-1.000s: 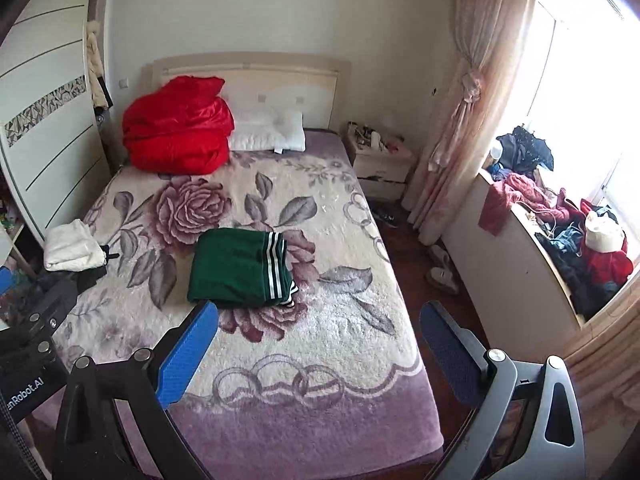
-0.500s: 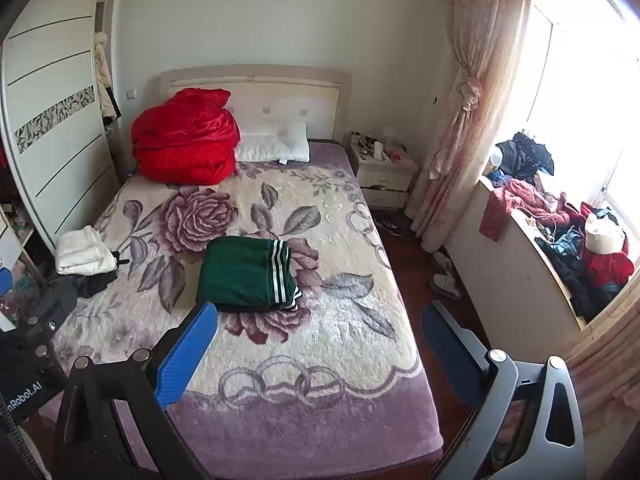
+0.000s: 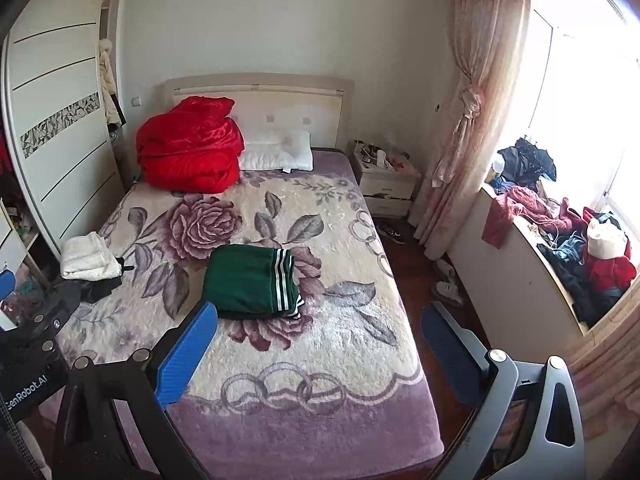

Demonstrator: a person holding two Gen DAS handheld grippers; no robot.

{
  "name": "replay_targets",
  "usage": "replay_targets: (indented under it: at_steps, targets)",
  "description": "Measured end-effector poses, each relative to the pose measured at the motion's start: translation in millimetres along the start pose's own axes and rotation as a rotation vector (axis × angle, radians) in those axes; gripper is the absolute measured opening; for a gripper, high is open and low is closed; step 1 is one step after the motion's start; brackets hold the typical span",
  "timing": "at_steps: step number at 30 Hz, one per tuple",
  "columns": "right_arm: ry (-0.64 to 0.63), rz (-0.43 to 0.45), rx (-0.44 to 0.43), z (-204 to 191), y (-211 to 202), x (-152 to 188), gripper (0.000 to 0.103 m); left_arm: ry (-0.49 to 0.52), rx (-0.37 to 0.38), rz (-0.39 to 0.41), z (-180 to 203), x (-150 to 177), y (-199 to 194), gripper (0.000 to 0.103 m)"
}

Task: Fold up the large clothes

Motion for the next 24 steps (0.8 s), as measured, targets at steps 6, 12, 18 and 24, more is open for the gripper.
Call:
replay_targets:
  at_steps: [6,12,18,24]
  targets:
    - [-0.001,0.005,-0.008,2.2,-1.7,-0.4,0.103,0.002,-0.003,0.011,2.5,-1.3,-3.1,0.103]
    - [-0.001,0.014,-0.008,3.3,-3.0,-2.1,0.103,0.003,-0.005,0.018,4.8,-3.6,-5.9,0.103]
    - [0.003,0.016,-0.014,3.2,-2.6,-3.5,0.103,0.004,-0.008,0.025,5.7,-5.0,-8.3,0.103]
    - [0.0,0.016,-0.014,1.2,-4.8,-2.2,0.103,-0.003,-0.011,0.028,4.7,-7.3,-12.2,0.103]
Point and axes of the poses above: each gripper's, at about its wrist camera, not at the fingertips, and y roughly the way its jaws point, z to its right, x to its underside, the point moved 4 cm from there along y, roughly the way its jaws point, and after that the axes turned 9 degrees about -y, right-handed, at the moved point
